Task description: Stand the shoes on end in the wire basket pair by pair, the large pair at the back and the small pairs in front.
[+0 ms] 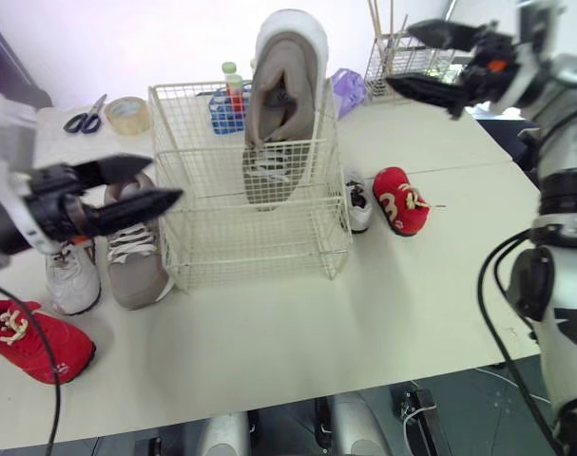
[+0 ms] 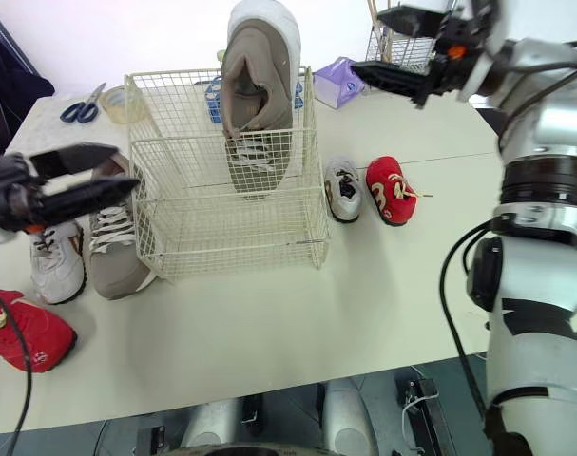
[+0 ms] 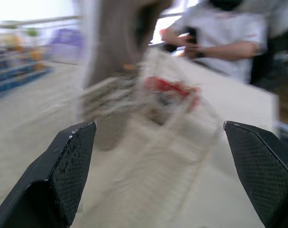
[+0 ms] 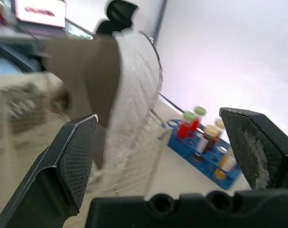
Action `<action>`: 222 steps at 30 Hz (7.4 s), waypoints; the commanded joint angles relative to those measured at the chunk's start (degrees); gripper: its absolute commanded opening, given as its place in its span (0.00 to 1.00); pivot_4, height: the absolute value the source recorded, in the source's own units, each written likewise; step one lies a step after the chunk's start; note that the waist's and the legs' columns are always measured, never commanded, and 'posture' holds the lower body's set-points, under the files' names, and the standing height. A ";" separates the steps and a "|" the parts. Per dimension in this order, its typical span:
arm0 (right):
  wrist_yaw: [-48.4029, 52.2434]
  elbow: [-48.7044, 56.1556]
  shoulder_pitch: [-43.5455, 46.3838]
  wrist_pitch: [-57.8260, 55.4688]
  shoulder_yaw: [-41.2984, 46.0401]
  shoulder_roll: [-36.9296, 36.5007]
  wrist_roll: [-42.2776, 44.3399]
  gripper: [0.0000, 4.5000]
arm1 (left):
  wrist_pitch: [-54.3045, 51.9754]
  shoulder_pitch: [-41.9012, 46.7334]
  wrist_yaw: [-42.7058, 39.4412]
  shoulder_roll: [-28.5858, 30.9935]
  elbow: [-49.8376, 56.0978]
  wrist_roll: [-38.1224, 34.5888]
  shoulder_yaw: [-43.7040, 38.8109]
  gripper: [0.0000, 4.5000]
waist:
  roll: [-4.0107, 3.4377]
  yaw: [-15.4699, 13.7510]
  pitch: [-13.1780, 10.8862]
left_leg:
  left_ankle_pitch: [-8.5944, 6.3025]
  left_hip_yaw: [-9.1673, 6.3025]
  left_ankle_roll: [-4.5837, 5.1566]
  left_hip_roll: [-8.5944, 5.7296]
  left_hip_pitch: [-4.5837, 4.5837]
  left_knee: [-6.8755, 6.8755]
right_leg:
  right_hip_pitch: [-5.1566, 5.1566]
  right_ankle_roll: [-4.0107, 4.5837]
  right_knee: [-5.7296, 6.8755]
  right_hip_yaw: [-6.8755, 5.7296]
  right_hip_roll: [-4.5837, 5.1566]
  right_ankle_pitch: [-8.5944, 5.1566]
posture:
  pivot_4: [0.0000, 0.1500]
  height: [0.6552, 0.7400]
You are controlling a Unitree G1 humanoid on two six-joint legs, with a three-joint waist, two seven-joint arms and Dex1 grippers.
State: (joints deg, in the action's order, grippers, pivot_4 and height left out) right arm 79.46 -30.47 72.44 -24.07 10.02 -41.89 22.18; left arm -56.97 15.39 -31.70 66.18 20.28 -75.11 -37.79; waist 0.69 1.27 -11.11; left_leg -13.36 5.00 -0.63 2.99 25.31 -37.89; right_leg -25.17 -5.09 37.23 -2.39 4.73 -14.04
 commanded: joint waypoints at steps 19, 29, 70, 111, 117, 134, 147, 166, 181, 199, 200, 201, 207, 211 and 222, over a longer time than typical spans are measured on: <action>11.15 34.77 -7.28 -11.26 -22.46 3.02 9.73 1.00 | -15.83 -22.21 -15.11 1.43 -18.19 18.96 -17.58 1.00 | 0.17 -0.70 0.11 | -0.03 0.18 -0.02 0.00 0.07 0.04 | -0.19 0.25 -0.04 -0.08 0.23 -0.05 | 1.00 1.00; 13.03 34.48 -5.73 -8.13 -24.37 2.46 7.99 1.00 | -9.72 8.70 -18.04 -2.71 -39.13 26.83 12.42 1.00 | 0.31 -0.46 0.20 | -0.02 0.12 0.01 -0.07 0.09 -0.04 | -0.10 0.11 0.03 -0.14 0.17 0.09 | 1.00 1.00; -5.20 42.50 3.78 -23.86 -24.58 -5.27 2.17 1.00 | 8.99 30.73 -30.51 -19.79 -83.00 57.71 26.57 1.00 | -0.59 -0.56 1.06 | -0.08 0.23 0.17 -0.08 -0.03 -0.26 | 0.04 0.07 0.24 -0.08 0.23 0.07 | 1.00 1.00; -53.49 63.24 -27.78 -66.14 4.53 13.25 41.61 1.00 | 10.04 7.46 -0.08 -32.46 -38.02 39.30 -2.13 0.17 | -0.46 1.02 2.45 | -0.35 0.30 0.58 -0.02 -0.80 0.13 | 0.67 0.04 -0.21 0.10 0.54 0.04 | 1.00 1.00; -52.11 62.98 -31.03 -61.22 1.01 9.87 39.47 1.00 | 13.36 4.36 4.11 -34.68 -30.01 36.47 -4.80 0.17 | 0.05 0.96 2.36 | -0.35 0.29 0.58 -0.08 -0.80 0.10 | 0.69 0.16 -0.22 0.08 0.59 -0.02 | 1.00 1.00; -37.29 55.26 -38.38 -41.72 5.69 -2.38 37.81 1.00 | 30.53 39.65 2.02 -20.63 -22.76 34.32 5.17 0.17 | 1.35 -2.22 1.60 | -0.40 -0.03 0.69 -0.21 -0.23 -0.10 | 0.88 0.32 -1.10 -0.32 0.68 0.03 | 1.00 1.00; -35.10 54.67 -44.75 -34.52 11.68 -6.70 38.93 1.00 | 63.51 53.12 -5.63 -37.82 -51.80 50.33 20.34 0.17 | 1.18 -1.73 1.48 | -0.38 0.08 0.72 -0.13 0.05 -0.14 | 0.62 -0.38 -1.10 -0.39 0.25 0.42 | 1.00 1.00; -40.87 56.50 -45.77 -33.54 13.35 -7.91 44.78 1.00 | 80.30 51.36 -5.88 -47.95 -60.92 54.70 22.34 0.17 | 1.19 -1.97 1.44 | -0.38 -0.04 0.73 -0.16 0.14 -0.22 | 0.66 -0.42 -1.12 -0.48 0.32 0.44 | 1.00 1.00; -39.66 53.15 -44.13 -31.94 10.13 -6.87 44.16 1.00 | 69.32 34.12 -4.66 -46.08 -43.18 54.01 25.02 0.27 | 1.14 -1.90 1.47 | -0.37 -0.07 0.73 -0.13 0.05 -0.23 | 0.72 -0.41 -1.06 -0.47 0.30 0.45 | 1.00 1.00; -38.19 51.95 -45.66 -28.53 7.18 -5.33 39.97 1.00 | 46.01 22.93 -3.31 -37.52 -16.16 45.42 23.04 1.00 | 1.10 -1.96 1.45 | -0.37 -0.13 0.71 -0.13 0.06 -0.33 | 0.77 -0.41 -1.03 -0.49 0.29 0.45 | 1.00 1.00; -37.95 51.73 -45.59 -28.34 6.82 -5.27 39.59 1.00 | 43.36 21.46 -3.61 -35.69 -13.87 44.14 22.15 1.00 | 1.08 -1.76 1.44 | -0.37 -0.15 0.71 -0.12 0.06 -0.33 | 0.78 -0.41 -1.04 -0.49 0.28 0.45 | 1.00 1.00; -37.66 51.57 -45.59 -28.20 6.66 -5.24 39.29 1.00 | 41.44 20.40 -3.52 -34.39 -12.23 43.14 21.63 1.00 | 1.06 -1.69 1.44 | -0.37 -0.16 0.71 -0.11 0.05 -0.32 | 0.77 -0.41 -1.03 -0.46 0.29 0.45 | 1.00 1.00; -35.82 50.21 -45.11 -27.48 5.77 -5.05 37.96 1.00 | 32.28 15.85 -2.53 -29.22 -4.75 37.74 18.90 1.00 | 1.00 -2.09 1.46 | -0.36 -0.22 0.70 -0.12 0.02 -0.33 | 0.80 -0.39 -1.02 -0.47 0.29 0.44 | 1.00 1.00; -34.38 48.56 -43.69 -27.51 4.77 -4.69 37.72 1.00 | 22.03 13.30 0.27 -24.58 -1.04 29.51 12.13 1.00 | 1.00 -1.88 1.46 | -0.35 -0.28 0.69 -0.11 0.04 -0.34 | 0.80 -0.39 -1.04 -0.45 0.30 0.44 | 1.00 1.00; -35.84 37.93 -35.86 -25.41 3.40 -2.55 31.99 1.00 | -4.57 -7.96 2.83 -10.29 9.82 4.44 -6.97 1.00 | 0.86 -0.87 1.39 | -0.36 -0.31 0.66 -0.07 0.00 -0.27 | 0.74 -0.34 -1.04 -0.45 0.32 0.41 | 1.00 1.00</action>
State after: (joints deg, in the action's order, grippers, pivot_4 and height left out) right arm 44.92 8.99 35.09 -51.54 11.88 -44.44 56.13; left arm -60.00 8.32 -29.49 54.71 25.56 -68.09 -43.09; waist 1.55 0.40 -9.71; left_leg -13.72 4.70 0.02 2.90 25.31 -38.16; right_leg -24.42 -5.29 36.17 -2.84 5.08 -13.72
